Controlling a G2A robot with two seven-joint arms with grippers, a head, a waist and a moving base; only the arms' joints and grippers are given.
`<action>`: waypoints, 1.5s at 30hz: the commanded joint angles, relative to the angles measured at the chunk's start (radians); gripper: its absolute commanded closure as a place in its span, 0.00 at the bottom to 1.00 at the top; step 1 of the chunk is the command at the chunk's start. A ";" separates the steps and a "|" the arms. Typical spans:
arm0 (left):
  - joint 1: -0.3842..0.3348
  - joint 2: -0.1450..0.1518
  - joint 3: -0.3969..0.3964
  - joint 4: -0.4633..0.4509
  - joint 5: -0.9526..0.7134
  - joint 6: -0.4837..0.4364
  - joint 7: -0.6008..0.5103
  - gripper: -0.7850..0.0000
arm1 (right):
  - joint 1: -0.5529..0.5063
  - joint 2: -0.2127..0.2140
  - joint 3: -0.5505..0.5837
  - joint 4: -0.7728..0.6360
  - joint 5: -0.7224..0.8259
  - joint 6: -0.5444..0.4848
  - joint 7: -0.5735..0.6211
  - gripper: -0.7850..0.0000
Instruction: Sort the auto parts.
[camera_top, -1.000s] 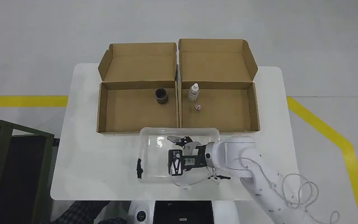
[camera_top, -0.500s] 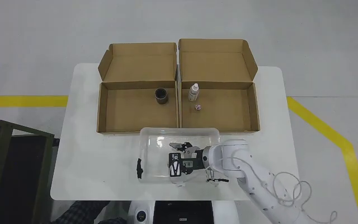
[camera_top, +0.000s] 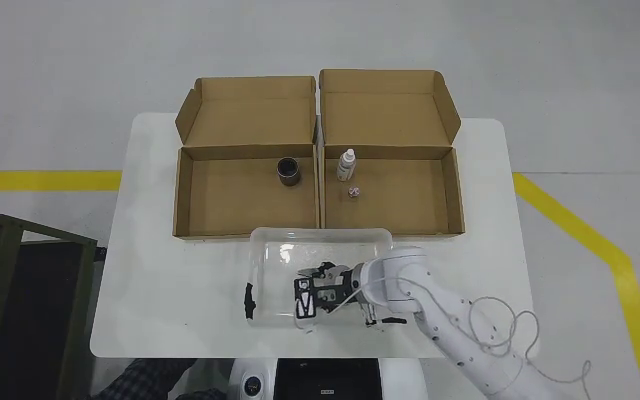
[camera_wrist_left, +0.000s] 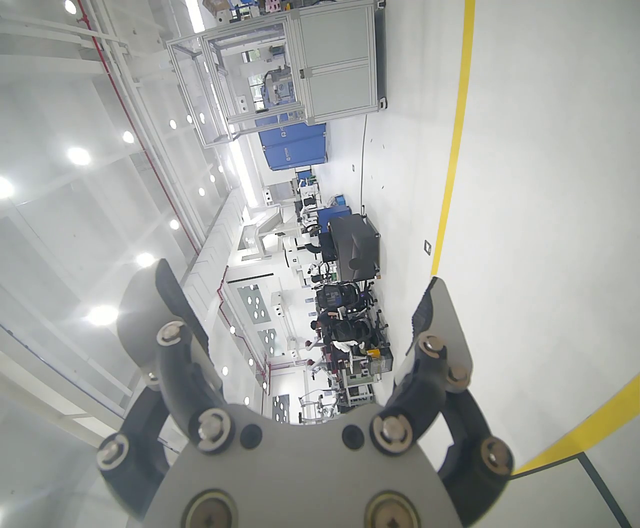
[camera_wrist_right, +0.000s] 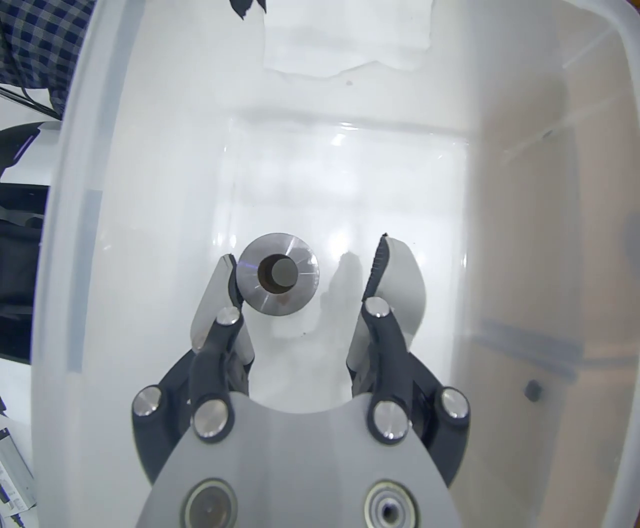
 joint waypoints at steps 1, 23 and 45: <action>0.000 0.000 0.000 0.000 0.000 0.000 0.000 0.00 | 0.005 -0.001 -0.006 0.008 0.003 0.002 -0.001 0.54; 0.000 0.000 0.000 0.000 0.000 0.000 0.000 0.00 | 0.013 0.012 0.027 -0.065 0.108 0.032 -0.073 1.00; 0.000 0.000 0.000 0.000 0.000 0.000 0.000 0.00 | 0.007 0.039 0.201 -0.122 0.276 0.054 -0.334 1.00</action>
